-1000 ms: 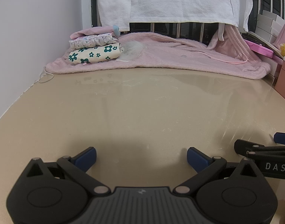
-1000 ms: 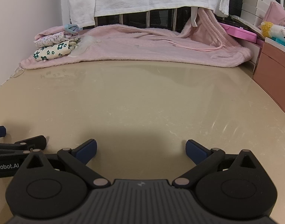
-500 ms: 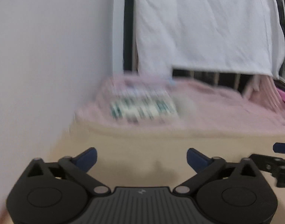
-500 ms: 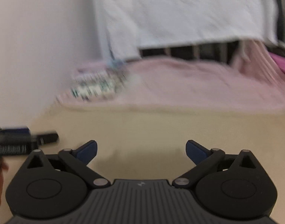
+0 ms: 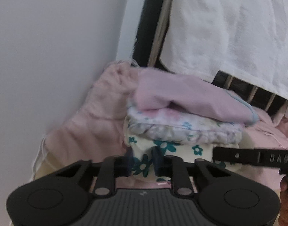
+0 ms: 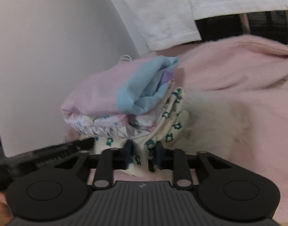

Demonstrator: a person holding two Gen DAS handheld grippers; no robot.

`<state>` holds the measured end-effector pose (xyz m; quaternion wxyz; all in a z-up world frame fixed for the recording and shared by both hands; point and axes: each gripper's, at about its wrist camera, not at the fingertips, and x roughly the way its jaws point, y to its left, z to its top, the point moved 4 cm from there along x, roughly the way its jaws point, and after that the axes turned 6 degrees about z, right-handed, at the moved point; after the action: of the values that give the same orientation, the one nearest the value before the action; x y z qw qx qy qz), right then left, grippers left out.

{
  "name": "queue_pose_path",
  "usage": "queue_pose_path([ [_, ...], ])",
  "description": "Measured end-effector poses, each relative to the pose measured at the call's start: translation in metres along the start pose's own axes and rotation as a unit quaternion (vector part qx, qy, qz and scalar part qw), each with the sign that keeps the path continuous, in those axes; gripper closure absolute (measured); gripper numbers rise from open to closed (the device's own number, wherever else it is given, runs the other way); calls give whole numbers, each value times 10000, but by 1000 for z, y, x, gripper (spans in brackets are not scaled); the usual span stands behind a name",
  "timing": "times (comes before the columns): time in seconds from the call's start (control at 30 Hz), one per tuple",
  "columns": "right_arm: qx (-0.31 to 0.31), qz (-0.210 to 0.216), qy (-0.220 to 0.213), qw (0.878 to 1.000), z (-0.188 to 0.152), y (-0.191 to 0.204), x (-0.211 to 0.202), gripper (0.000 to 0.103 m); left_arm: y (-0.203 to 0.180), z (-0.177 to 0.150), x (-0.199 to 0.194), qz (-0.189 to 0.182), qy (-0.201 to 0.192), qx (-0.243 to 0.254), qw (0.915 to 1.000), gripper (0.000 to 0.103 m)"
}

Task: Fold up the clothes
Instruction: 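Grasp the cream flower-print shirt from the stack with the right gripper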

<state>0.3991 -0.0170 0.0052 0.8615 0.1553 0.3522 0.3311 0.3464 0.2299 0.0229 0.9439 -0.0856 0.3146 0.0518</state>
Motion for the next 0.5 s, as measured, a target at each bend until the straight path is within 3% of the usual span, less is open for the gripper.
queue_pose_path([
  [0.07, 225, 190, -231, 9993, 8, 4, -15, 91, -2, 10, -18, -179, -211, -68, 9996, 95],
  [0.13, 123, 472, -580, 9971, 17, 28, -49, 91, -10, 28, -65, -776, -717, -187, 9942, 103],
  [0.2, -20, 923, -774, 9927, 24, 63, -97, 92, -28, 43, -140, -1541, -1370, -48, 9785, 103],
  [0.27, -185, 1254, -863, 9882, 29, 102, -151, 92, -47, 42, -224, -1778, -2119, 313, 9605, 103],
  [0.3, -222, 1290, -1024, 9861, 27, 118, -186, 93, -55, 38, -264, -1829, -2461, 476, 9506, 100],
  [0.37, -285, 1485, -1410, 9784, 19, 144, -254, 94, -62, 20, -325, -1815, -2780, 627, 9412, 92],
  [0.4, -321, 1614, -1562, 9739, 13, 155, -285, 94, -66, 7, -348, -1792, -2770, 687, 9415, 79],
  [0.43, -375, 1740, -1592, 9711, 3, 164, -311, 94, -70, -7, -363, -1760, -2746, 722, 9425, 59],
  [0.5, -480, 1896, -1644, 9668, -18, 180, -358, 94, -78, -38, -384, -1632, -2652, 810, 9468, 41],
])
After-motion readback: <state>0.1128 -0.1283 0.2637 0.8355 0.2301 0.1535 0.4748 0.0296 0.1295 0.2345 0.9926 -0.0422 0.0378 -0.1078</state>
